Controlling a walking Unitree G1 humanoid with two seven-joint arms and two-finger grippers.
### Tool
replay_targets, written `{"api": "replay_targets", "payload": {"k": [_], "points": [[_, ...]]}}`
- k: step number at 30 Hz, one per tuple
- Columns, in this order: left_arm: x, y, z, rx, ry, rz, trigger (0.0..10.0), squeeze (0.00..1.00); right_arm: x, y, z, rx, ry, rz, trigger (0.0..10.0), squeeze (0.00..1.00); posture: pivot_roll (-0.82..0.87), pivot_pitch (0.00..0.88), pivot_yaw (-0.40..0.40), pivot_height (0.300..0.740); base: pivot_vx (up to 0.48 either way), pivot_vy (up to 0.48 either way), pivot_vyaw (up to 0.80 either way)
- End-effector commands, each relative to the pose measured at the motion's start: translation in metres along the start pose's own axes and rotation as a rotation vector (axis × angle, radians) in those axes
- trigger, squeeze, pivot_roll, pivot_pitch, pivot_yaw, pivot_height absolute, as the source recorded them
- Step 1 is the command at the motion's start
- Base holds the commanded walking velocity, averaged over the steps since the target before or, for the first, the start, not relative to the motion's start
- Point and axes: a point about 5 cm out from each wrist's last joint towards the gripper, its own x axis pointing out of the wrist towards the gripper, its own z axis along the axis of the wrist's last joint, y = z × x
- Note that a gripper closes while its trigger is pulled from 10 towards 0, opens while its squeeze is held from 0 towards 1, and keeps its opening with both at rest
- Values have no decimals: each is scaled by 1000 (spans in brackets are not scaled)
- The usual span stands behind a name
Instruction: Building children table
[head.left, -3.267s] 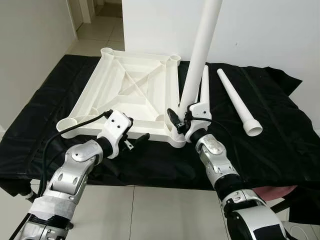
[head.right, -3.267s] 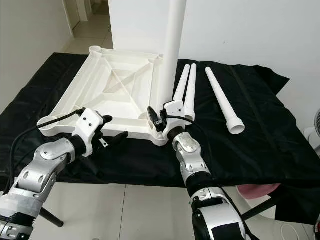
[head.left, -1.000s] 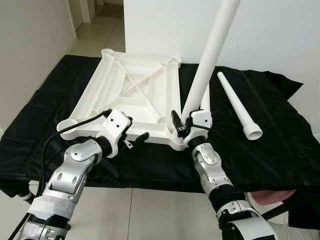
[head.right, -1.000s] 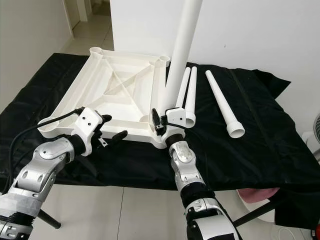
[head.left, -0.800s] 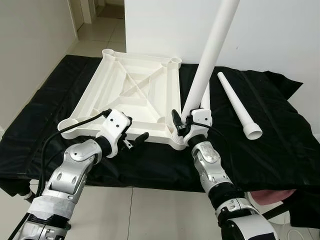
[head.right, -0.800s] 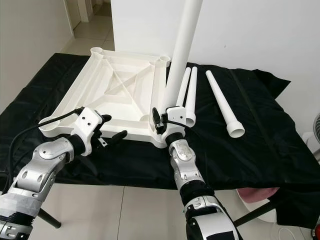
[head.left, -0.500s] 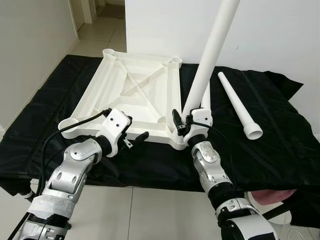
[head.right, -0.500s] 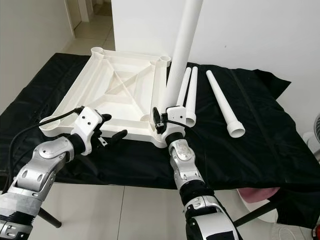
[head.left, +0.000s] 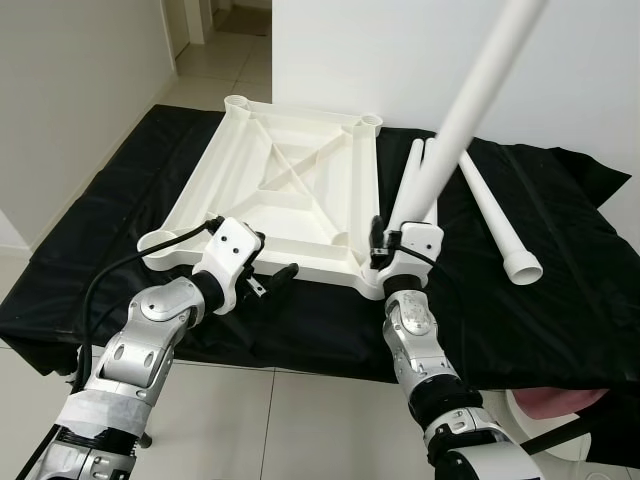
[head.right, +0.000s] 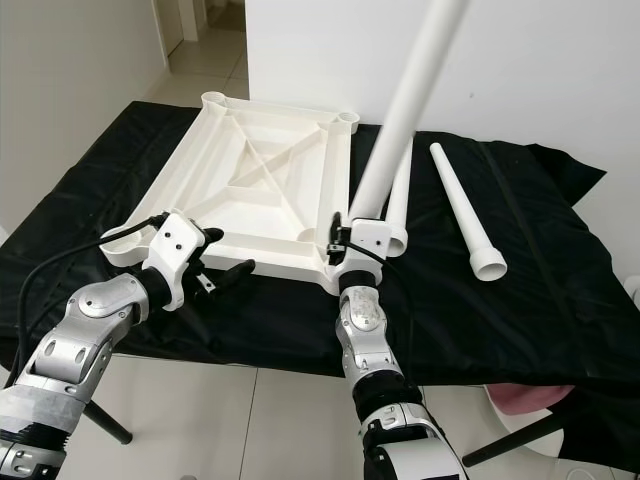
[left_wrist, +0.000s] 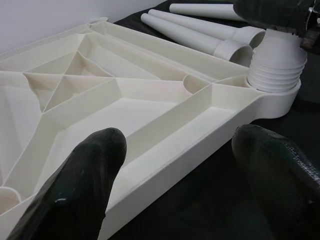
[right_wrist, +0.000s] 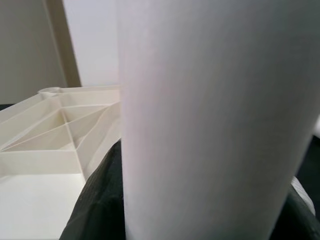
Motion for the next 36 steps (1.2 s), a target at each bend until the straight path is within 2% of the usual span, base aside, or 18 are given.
{"api": "replay_targets", "payload": {"k": [1, 11, 17, 25, 32, 36], "points": [[1, 0, 1, 0, -1, 17, 10000, 0, -10, -33, -27, -35, 154, -155, 10000, 0, 42, 17, -28, 740, 0, 0, 0], [3, -2, 2, -1, -4, 13, 10000, 0, -4, -51, -22, -95, 137, -273, 10000, 0, 40, 7, -34, 740, 0, 0, 0], [4, -2, 1, 1, -5, 12, 10000, 0, -3, -55, -23, -102, 148, -279, 10000, 0, 38, 1, -35, 740, 0, 0, 0], [3, -3, 2, 1, -8, 4, 10000, 0, -4, -49, -22, -102, 134, -255, 10000, 0, 35, 0, -33, 740, 0, 0, 0], [4, -4, 2, 4, -6, -1, 10000, 0, -7, -62, -22, -90, 128, -362, 10000, 0, 34, 0, -31, 740, 0, 0, 0], [4, -4, 2, 3, -6, -2, 10000, 0, -6, -64, -23, -70, 140, -363, 10000, 0, 33, 0, -28, 740, 0, 0, 0]]}}
